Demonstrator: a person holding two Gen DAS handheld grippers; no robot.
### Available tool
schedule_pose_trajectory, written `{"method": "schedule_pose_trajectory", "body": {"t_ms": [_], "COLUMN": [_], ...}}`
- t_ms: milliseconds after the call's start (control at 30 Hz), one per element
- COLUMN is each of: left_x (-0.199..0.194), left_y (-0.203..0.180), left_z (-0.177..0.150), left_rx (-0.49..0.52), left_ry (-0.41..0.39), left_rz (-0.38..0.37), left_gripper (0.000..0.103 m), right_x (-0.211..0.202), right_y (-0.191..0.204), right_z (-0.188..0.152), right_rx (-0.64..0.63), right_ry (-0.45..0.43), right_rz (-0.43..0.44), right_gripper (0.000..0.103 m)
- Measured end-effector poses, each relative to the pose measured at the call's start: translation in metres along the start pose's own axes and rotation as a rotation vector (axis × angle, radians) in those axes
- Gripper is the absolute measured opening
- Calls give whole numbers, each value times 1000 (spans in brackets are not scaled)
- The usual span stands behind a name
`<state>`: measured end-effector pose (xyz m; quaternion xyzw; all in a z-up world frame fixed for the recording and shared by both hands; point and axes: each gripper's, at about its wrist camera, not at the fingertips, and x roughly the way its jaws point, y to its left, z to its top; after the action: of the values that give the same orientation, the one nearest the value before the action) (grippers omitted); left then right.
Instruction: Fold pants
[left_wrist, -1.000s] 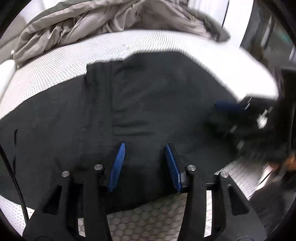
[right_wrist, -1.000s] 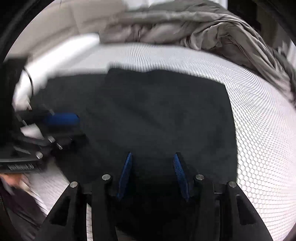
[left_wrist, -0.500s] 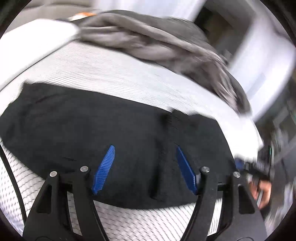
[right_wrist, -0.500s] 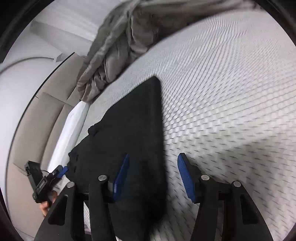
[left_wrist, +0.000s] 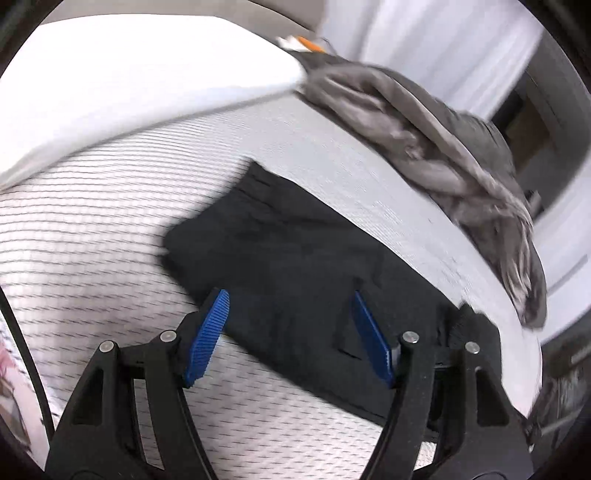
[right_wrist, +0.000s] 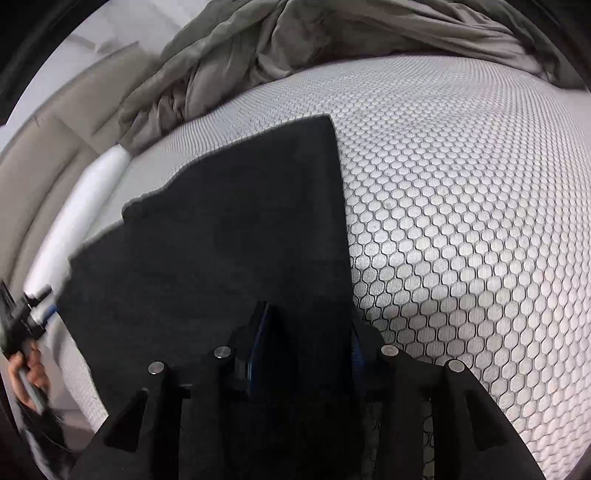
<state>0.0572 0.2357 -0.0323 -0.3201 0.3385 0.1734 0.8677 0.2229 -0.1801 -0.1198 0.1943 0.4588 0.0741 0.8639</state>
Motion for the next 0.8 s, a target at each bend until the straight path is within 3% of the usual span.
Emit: {"method": "schedule_pose_trajectory", "body": {"t_ms": [133,233,300,333,400,467,600,800], "left_x": [2,21,32,35,40,45,22,-56], "left_y": [44,68,72,71,66,61,18,-96], "left_z": [12,10,13,16,20,22,21,3], "left_rx": [-66,-125,-157,-159,-162,-158,-72,169], "left_ry": [47,162,171,155,123,110,-16,-214], "left_rz": [14,-58,-77,-74,-37,-14,1,-169], "left_gripper": [66,66,65,63,29,16,9,8], "right_x": [-16,-19,-25,-26,-24,-25,-26,-47], "right_y": [-10,-17,-15,-14,-7,-2,-2,-5], "right_z": [-6,-18,-19,-20,-23,-29,-27,-25], "right_rx": [0,8,-4,-12,-23,-28,-26,-19], "right_ry": [20,33,27,28,28,28,22,-26], "right_rz": [32,33,25,24,18,17,30,29], "right_gripper": [41,42,43,45,48,50,51,51]}}
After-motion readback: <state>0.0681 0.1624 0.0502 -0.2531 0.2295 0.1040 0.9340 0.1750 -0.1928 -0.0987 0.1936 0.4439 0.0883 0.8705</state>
